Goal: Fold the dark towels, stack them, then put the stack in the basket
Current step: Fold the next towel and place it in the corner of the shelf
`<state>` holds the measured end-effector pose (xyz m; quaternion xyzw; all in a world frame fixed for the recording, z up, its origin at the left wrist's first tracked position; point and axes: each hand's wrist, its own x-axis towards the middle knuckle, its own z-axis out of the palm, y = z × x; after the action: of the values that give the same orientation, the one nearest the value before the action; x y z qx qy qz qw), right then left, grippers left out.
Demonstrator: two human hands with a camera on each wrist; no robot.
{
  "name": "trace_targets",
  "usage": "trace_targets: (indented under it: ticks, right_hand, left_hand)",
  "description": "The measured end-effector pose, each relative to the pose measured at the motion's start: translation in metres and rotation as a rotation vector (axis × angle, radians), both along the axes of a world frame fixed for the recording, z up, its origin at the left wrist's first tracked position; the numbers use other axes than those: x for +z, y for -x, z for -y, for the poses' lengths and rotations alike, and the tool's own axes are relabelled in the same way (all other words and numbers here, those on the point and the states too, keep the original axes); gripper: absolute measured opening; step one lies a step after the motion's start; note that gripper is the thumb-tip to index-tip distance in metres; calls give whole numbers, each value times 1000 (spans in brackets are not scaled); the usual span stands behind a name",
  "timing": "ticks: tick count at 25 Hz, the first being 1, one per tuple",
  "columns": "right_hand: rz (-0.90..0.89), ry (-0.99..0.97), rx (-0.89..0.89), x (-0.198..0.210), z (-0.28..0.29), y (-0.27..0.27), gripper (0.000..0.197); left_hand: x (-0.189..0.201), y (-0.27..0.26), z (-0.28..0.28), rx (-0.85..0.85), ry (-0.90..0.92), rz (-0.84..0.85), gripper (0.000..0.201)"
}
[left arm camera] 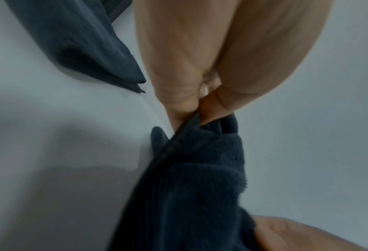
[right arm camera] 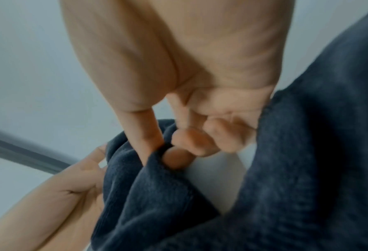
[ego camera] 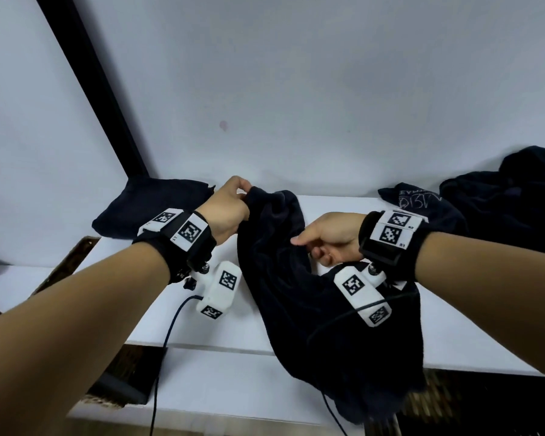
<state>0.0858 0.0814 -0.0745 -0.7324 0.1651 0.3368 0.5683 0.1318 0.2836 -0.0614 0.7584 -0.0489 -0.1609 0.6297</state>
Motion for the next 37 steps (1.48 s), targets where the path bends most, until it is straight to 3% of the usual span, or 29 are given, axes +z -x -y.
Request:
trace_targets:
  ticks: [2, 3, 5, 7, 9, 11, 13, 14, 16, 17, 19, 22, 24, 26, 28, 29, 33, 35, 37]
  right_hand:
    - [44, -13, -81, 0, 0, -4, 2]
    - [80, -68, -176, 2, 4, -6, 6]
    - [89, -211, -337, 4, 21, -15, 18]
    - [62, -163, -365, 11, 36, -16, 21]
    - [-1, 16, -208, 18, 55, -14, 36]
    - [-122, 173, 92, 26, 74, -7, 65]
    - [-163, 152, 176, 29, 90, -5, 71]
    - [-119, 91, 116, 30, 96, -6, 61]
    - [49, -82, -121, 34, 101, -5, 15]
    - [101, -180, -270, 34, 104, -6, 5]
    - [98, -207, -438, 24, 109, -7, 10]
    - [-20, 84, -286, 7, 102, -6, 32]
    - [-79, 132, -225, 4, 91, -6, 48]
    - [-151, 159, -150, 8, 79, -7, 40]
    - [-184, 130, -166, 11, 74, -8, 47]
    - [-172, 89, -204, 11, 72, -10, 50]
    - [15, -185, -439, 7, 68, -19, 19]
    - [74, -231, -533, 3, 74, -24, 17]
    - [23, -112, -394, 0, 77, -22, 21]
  left_hand:
    - [-3, -4, -10, -90, -168, 161, 67]
    - [-6, -6, -15, -175, -336, 289, 72]
    - [-11, -8, -22, -345, -747, 503, 69]
    - [-20, -7, -24, -420, -998, 551, 60]
    - [-26, -8, -22, -432, -1121, 518, 57]
    - [-29, -11, -21, -433, -1184, 516, 54]
    - [-28, -17, -23, -428, -1234, 519, 51]
    - [-29, -19, -25, -425, -1248, 511, 51]
    - [-30, -21, -28, -429, -1272, 493, 53]
    - [-30, -22, -28, -435, -1285, 485, 55]
    - [-29, -24, -26, -447, -1302, 470, 60]
    - [-25, -29, -23, -480, -1314, 448, 60]
    - [-22, -33, -20, -478, -1321, 452, 54]
    - [-20, -35, -17, -437, -1266, 490, 48]
    - [-16, -37, -13, -370, -1086, 505, 43]
    - [-15, -38, -11, -320, -990, 492, 44]
    - [-9, -41, -8, -71, -776, 519, 30]
    - [-7, -43, -9, -2, -702, 501, 27]
    - [-6, -47, -13, 17, -590, 410, 39]
